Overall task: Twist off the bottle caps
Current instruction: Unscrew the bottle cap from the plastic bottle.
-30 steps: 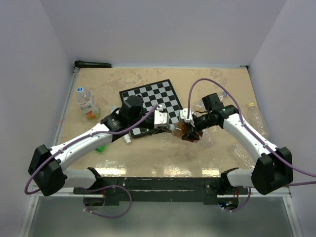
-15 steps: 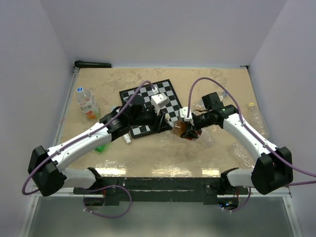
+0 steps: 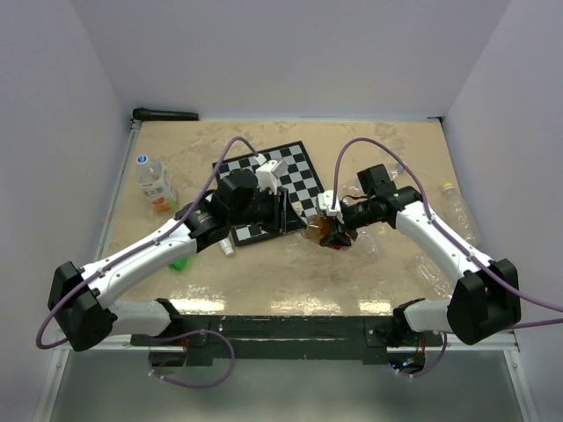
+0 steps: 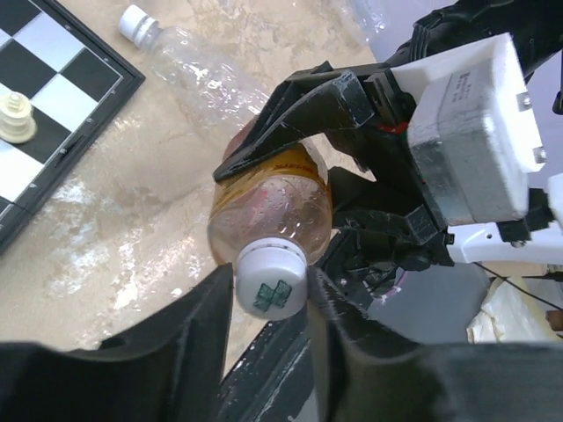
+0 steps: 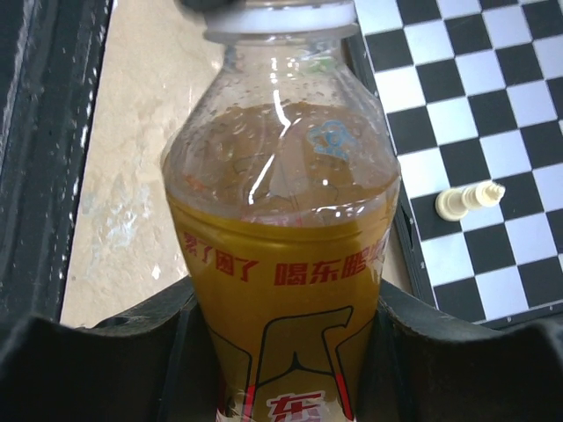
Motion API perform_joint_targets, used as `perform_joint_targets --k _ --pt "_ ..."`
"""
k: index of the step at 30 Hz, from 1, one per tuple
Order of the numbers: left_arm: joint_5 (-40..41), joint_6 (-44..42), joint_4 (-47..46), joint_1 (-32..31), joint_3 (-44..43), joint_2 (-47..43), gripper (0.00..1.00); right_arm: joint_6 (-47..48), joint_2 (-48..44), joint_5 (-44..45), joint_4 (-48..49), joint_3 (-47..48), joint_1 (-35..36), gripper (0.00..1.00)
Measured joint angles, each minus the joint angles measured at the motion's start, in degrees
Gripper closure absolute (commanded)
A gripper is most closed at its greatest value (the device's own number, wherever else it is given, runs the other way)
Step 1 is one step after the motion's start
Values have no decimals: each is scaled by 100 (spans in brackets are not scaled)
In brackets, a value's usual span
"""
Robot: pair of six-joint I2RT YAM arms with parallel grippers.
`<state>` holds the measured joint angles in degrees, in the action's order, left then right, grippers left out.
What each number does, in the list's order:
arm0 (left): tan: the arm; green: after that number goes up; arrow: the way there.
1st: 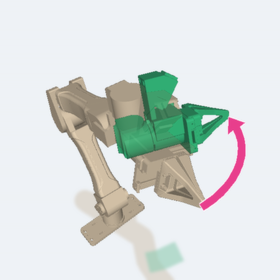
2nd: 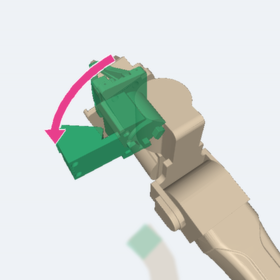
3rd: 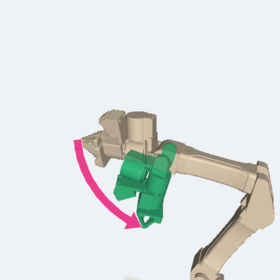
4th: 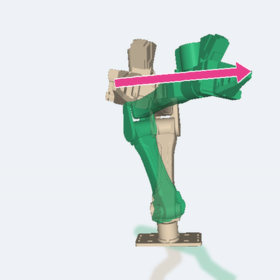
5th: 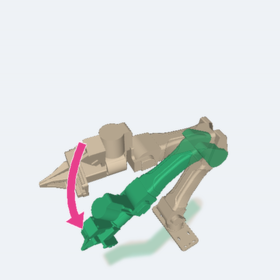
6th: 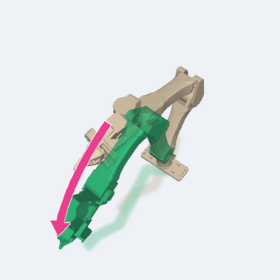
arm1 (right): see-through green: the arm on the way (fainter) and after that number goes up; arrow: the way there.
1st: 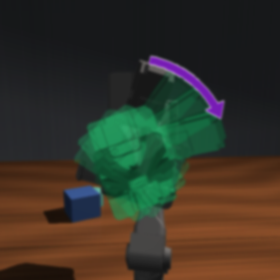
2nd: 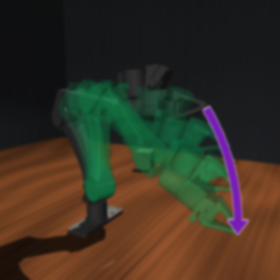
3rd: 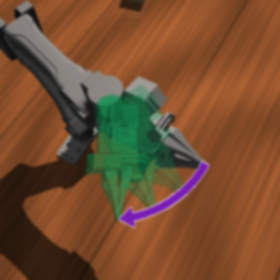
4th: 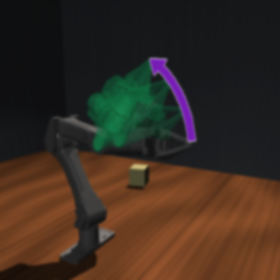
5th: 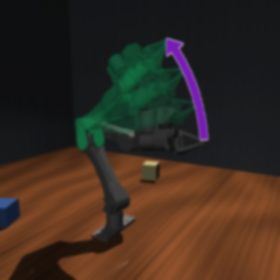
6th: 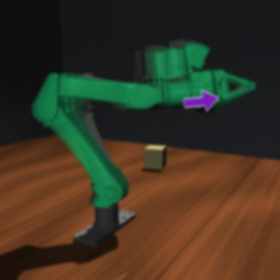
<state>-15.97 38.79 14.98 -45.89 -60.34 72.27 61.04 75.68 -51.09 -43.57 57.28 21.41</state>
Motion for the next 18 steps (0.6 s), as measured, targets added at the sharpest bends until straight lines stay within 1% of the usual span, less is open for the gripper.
perform_joint_targets --k 1,2,4,8,12,15,18 --pt "9 2 7 0 2 -24 38 2 0 -24 13 2 4 94" --pt "33 -42 20 0 2 -61 29 24 0 -22 -2 2 7 94" --pt "254 -98 59 85 2 -229 21 74 0 2 -175 2 -15 94" --pt "461 -435 63 214 2 -557 12 120 0 33 -310 2 -37 94" --pt "673 -1110 208 212 2 -828 4 142 0 44 -356 2 -37 94" --pt "833 -1617 308 212 33 -1082 0 149 0 44 -367 2 -37 94" --pt "872 -2260 212 216 190 -1473 0 160 0 44 -372 2 -37 93"
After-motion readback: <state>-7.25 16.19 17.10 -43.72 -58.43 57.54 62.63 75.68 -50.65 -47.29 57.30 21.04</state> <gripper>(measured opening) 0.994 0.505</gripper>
